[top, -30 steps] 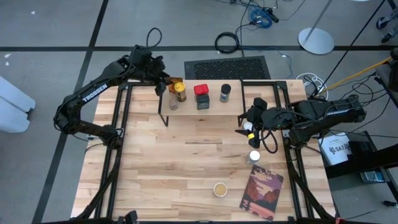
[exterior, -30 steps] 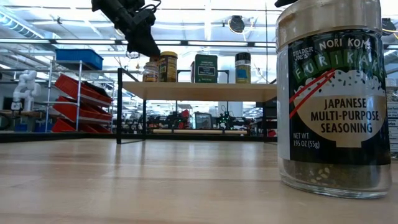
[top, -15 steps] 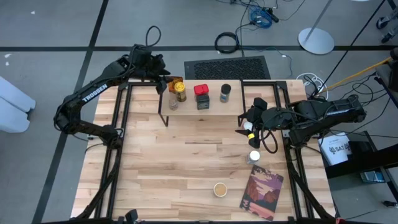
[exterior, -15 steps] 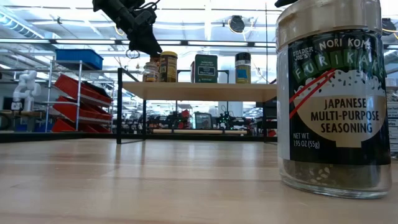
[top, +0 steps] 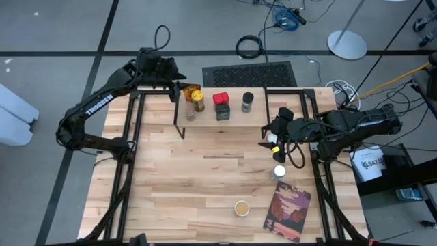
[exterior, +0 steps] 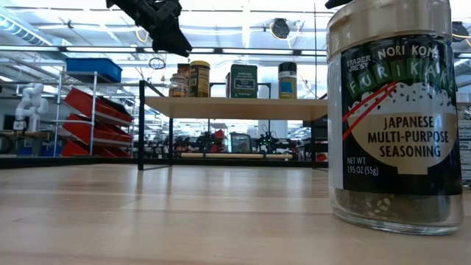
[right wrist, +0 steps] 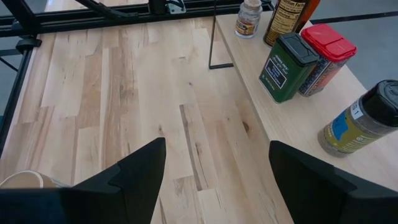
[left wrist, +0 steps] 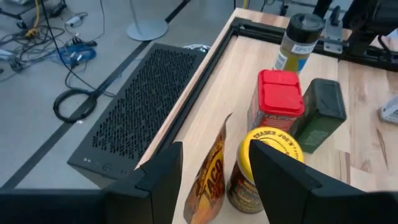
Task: Shelf spices
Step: Put the white spice bottle on the shelf
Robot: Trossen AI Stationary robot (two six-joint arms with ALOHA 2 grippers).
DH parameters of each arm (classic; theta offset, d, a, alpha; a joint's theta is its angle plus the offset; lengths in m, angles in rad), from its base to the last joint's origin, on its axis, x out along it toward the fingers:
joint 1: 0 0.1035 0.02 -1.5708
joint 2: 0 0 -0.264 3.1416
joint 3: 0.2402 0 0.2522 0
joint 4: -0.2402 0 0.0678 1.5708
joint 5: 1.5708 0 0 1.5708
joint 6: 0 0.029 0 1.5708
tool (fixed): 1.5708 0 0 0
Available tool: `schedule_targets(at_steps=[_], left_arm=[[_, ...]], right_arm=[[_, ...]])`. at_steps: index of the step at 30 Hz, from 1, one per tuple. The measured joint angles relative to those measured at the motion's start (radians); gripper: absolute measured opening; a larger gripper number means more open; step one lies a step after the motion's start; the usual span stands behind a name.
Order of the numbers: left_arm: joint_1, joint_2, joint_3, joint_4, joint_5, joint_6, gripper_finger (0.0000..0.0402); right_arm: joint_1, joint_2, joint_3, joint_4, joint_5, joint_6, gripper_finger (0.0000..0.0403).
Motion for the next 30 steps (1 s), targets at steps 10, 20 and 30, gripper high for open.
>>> schedule_targets(at_steps=[10, 20, 30], left_arm=[[-0.065, -0.113, 0.016, 0.028, 0.020, -0.028, 0.0195], [-0.227, -0.261, 0.039, 0.012, 0.058, -0.083, 0.0195], [-0.460, -0.279, 0.031, 0.010, 0.046, -0.109, 0.0195]], right_arm=[[0.000, -0.028, 0.019, -0.040, -0.029, 0.009, 0.0274], [0.123, -0.041, 0.131, -0.290, -0.128, 0.267, 0.0274], [0.331, 0.030, 0.132, -0.485, -0.124, 0.632, 0.0294]])
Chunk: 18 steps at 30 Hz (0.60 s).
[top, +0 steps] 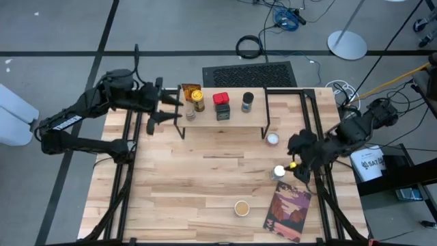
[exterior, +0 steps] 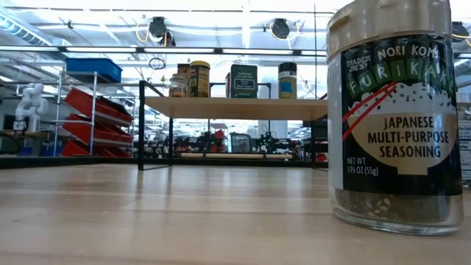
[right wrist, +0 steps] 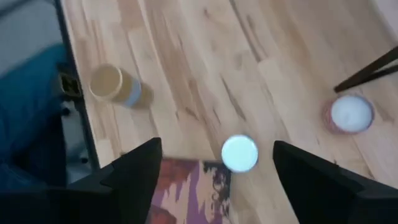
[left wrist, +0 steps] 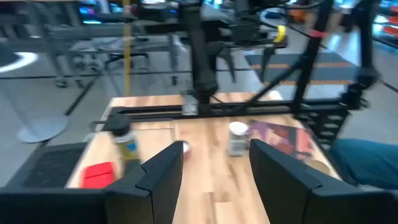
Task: Shelf spices
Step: Put the white spice bottle on the shelf
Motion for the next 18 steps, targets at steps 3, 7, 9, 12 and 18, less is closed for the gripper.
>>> schedule_targets(at_steps=[3, 7, 9, 12, 18], left_arm=[[-0.064, 0.011, -0.012, -0.004, -0.015, 0.000, 0.0195], [-0.141, 0.034, -0.028, -0.008, -0.054, -0.008, 0.0195], [-0.179, 0.053, -0.031, -0.010, -0.071, -0.025, 0.0195], [-0.231, 0.085, -0.031, -0.016, -0.088, -0.026, 0.0195], [-0.305, 0.143, -0.031, -0.015, -0.136, -0.026, 0.0195]], right_arm=[[0.038, 0.058, 0.000, -0.044, 0.010, 0.034, 0.0322], [0.047, 0.123, 0.000, -0.176, 0.044, 0.148, 0.0355], [0.046, 0.150, 0.000, -0.223, 0.052, 0.199, 0.0362], [0.043, 0.171, 0.000, -0.238, 0.045, 0.225, 0.0365], [0.027, 0.211, 0.000, -0.207, -0.003, 0.000, 0.0360]])
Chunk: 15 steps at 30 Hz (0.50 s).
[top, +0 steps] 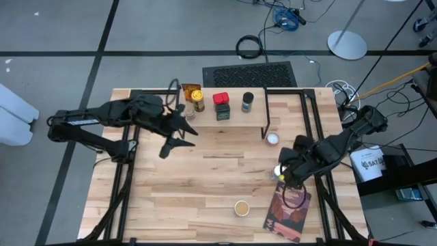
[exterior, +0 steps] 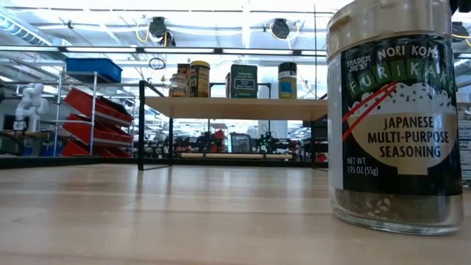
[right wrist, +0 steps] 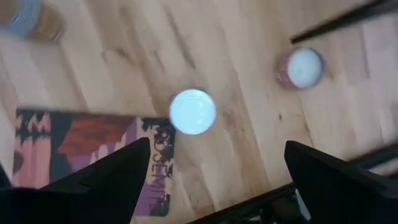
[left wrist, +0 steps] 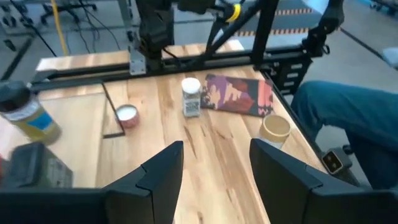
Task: Shelf spices
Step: Put the white spice bottle on the shelf
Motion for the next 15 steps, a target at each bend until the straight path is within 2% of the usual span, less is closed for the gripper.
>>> schedule_targets(at_steps=[7, 15], left_arm=[[-0.056, 0.056, -0.001, 0.004, -0.018, 0.001, 0.0195], [-0.113, 0.082, -0.001, 0.008, -0.094, 0.007, 0.0195]], right_arm=[[-0.034, 0.018, -0.034, 0.038, -0.037, -0.129, 0.0354], [-0.076, -0.054, -0.273, 0.265, -0.124, -0.220, 0.0353]])
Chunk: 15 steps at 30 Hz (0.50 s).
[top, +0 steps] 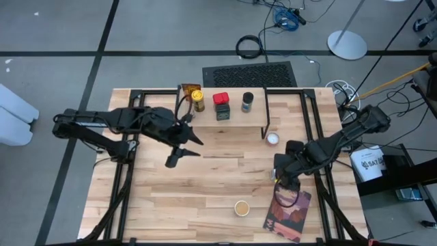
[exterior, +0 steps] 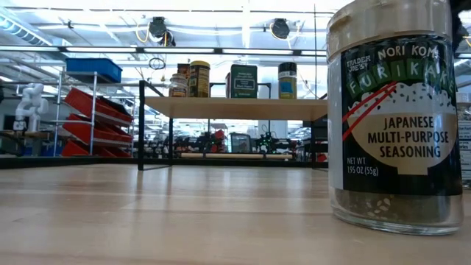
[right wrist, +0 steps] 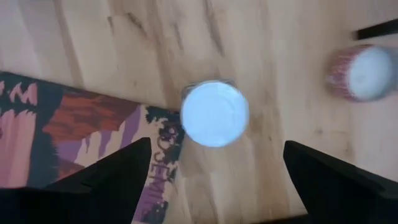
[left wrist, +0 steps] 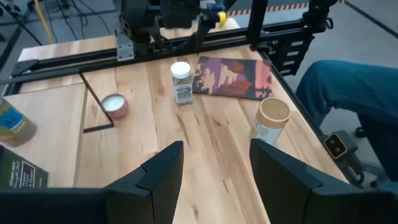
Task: Shelf spices
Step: Put the white spice bottle on the shelf
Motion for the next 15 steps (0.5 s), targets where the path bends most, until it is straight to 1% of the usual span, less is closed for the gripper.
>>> schedule_targets(at_steps=[3, 7, 15], left_arm=[[-0.014, 0.000, 0.000, 0.000, -0.015, 0.000, 0.0195], [-0.032, 0.000, 0.000, 0.000, -0.026, -0.004, 0.0195], [-0.038, 0.000, 0.000, 0.008, -0.033, 0.001, 0.0195]], right_arm=[[-0.010, -0.027, -0.071, 0.079, -0.012, -0.017, 0.0353], [-0.026, -0.034, -0.132, 0.147, -0.012, -0.039, 0.0353], [-0.089, -0.034, -0.204, 0.247, -0.066, -0.066, 0.0353]])
